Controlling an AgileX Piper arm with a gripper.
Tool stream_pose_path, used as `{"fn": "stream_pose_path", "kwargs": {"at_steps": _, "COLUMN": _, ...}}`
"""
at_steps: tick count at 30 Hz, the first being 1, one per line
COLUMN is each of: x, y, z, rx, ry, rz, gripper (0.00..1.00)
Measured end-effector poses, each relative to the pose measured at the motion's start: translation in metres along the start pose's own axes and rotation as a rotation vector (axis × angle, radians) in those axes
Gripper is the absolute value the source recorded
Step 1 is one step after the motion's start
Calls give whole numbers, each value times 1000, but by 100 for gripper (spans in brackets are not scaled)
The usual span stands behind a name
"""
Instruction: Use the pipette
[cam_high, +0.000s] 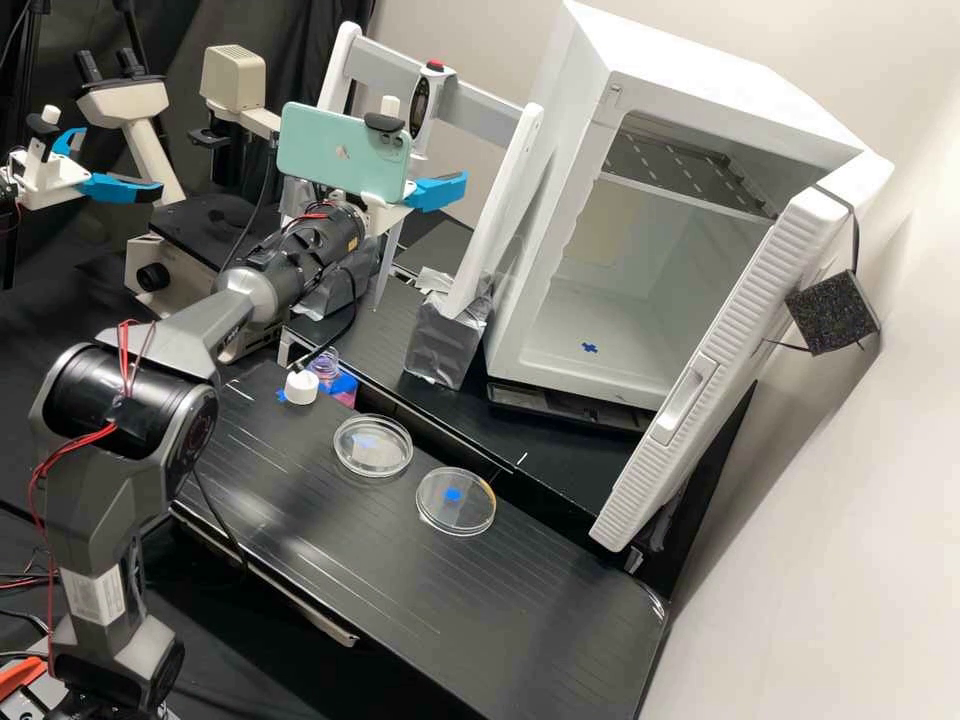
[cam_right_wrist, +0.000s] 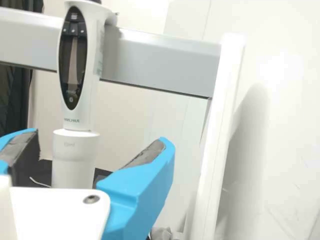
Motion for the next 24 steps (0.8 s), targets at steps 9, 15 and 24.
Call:
{"fn": "stream_pose_path", "kwargs": {"at_steps": 9, "x": 6, "y": -4, "z": -8, "rx": 13, "ry": -1, "rz": -3, "gripper": 0}}
{"fn": "stream_pose_path", "kwargs": {"at_steps": 15, "x": 10, "y": -7, "z": -8, "rx": 11, "ry": -12, "rz": -27, "gripper": 0}}
{"fn": "stream_pose_path", "kwargs": {"at_steps": 24, "x": 11, "y": -8, "z": -8, "rx": 3, "ry": -13, "rz": -28, "gripper": 0}}
